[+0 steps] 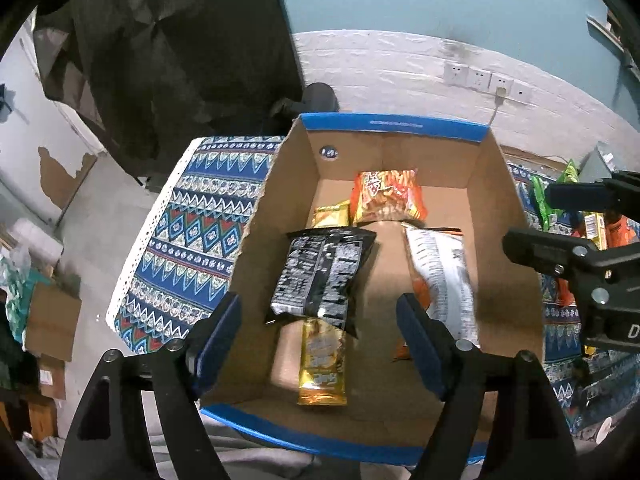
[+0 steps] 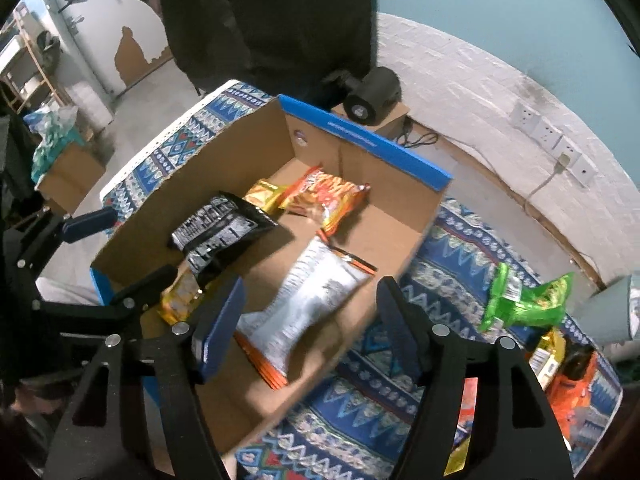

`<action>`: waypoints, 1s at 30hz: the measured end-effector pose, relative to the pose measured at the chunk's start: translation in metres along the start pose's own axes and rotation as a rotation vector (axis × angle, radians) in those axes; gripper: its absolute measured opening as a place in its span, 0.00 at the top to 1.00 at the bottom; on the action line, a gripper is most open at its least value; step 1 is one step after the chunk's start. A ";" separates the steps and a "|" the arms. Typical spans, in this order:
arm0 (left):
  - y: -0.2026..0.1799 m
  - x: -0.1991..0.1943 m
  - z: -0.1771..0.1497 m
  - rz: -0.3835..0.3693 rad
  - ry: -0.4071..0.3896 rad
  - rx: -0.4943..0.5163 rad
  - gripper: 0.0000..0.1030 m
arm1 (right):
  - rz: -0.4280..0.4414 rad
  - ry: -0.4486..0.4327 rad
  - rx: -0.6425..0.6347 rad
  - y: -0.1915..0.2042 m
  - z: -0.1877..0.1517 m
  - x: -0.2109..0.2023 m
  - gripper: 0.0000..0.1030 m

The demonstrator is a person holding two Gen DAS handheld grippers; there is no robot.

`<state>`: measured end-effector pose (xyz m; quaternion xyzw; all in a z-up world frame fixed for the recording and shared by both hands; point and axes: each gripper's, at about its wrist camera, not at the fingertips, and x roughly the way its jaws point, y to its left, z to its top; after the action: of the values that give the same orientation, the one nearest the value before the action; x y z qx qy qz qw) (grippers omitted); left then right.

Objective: Organize snacks
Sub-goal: 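Open both grippers and withdraw them from the box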

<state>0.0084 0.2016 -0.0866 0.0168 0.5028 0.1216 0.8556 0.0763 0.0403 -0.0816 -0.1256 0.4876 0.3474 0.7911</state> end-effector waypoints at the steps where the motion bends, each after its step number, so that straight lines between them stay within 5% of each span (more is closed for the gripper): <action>1: -0.003 -0.001 0.000 -0.001 -0.001 0.004 0.22 | -0.004 -0.002 0.001 -0.003 -0.002 -0.002 0.31; 30: -0.116 -0.032 0.019 -0.087 -0.036 0.166 0.22 | -0.141 -0.026 0.117 -0.110 -0.085 -0.072 0.25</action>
<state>0.0323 0.0837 -0.0668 0.0679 0.4958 0.0418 0.8648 0.0714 -0.1163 -0.0770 -0.1085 0.4866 0.2635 0.8258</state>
